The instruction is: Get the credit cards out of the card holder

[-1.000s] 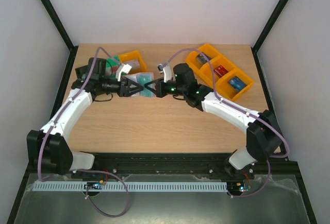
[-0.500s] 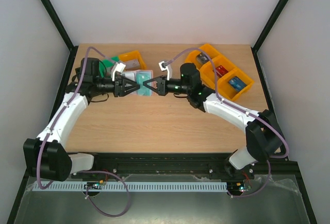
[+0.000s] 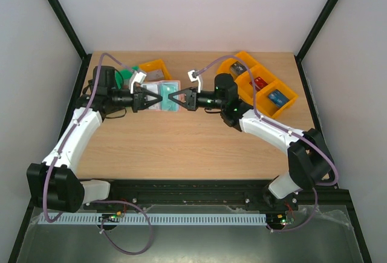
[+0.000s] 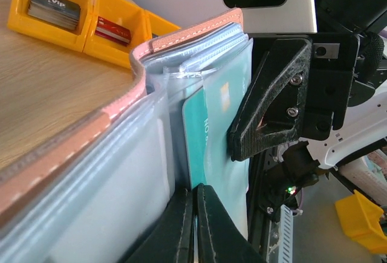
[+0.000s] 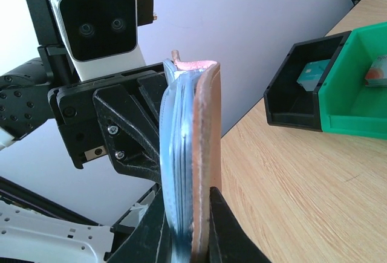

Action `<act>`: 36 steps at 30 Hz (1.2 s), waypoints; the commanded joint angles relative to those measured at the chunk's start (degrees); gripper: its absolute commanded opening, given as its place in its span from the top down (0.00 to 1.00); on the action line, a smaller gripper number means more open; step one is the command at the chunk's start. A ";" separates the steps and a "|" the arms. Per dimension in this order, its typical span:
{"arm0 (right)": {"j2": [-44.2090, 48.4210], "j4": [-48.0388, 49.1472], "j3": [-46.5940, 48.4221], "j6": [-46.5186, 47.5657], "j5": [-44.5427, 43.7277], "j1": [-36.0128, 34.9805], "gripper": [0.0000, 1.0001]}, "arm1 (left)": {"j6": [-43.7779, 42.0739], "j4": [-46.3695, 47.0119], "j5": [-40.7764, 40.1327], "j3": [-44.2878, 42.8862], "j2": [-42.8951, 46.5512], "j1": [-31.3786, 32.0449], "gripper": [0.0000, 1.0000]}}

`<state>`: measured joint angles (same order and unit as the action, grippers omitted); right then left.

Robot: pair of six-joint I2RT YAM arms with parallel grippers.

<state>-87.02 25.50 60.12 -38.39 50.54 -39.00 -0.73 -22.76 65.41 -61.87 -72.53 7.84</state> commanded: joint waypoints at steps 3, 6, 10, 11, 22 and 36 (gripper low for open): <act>1.29 6.78 -0.31 1.04 4.09 -0.80 0.89 | 0.69 -0.59 9.51 0.29 -0.34 -0.33 0.98; 1.72 7.78 -1.56 -0.79 4.24 0.21 0.85 | 4.30 2.54 10.51 2.16 -0.12 -2.36 0.98; 1.02 6.28 -1.64 -0.85 4.59 0.41 0.79 | 4.47 3.08 10.01 3.67 -0.02 -2.65 0.98; 0.96 6.05 -1.80 -0.89 4.72 0.48 0.79 | 4.59 3.30 9.95 3.78 0.01 -2.76 0.98; -1.59 7.46 -1.77 -4.50 5.24 1.47 0.99 | 4.83 6.28 7.31 4.70 -0.08 -3.30 0.98; -0.52 16.34 -2.53 -8.95 10.74 1.21 0.98 | 4.87 8.79 3.41 3.76 -1.62 -0.52 0.74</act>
<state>-88.62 31.24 57.65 -43.88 54.78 -37.15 4.08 -16.16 70.35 -57.17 -73.17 6.66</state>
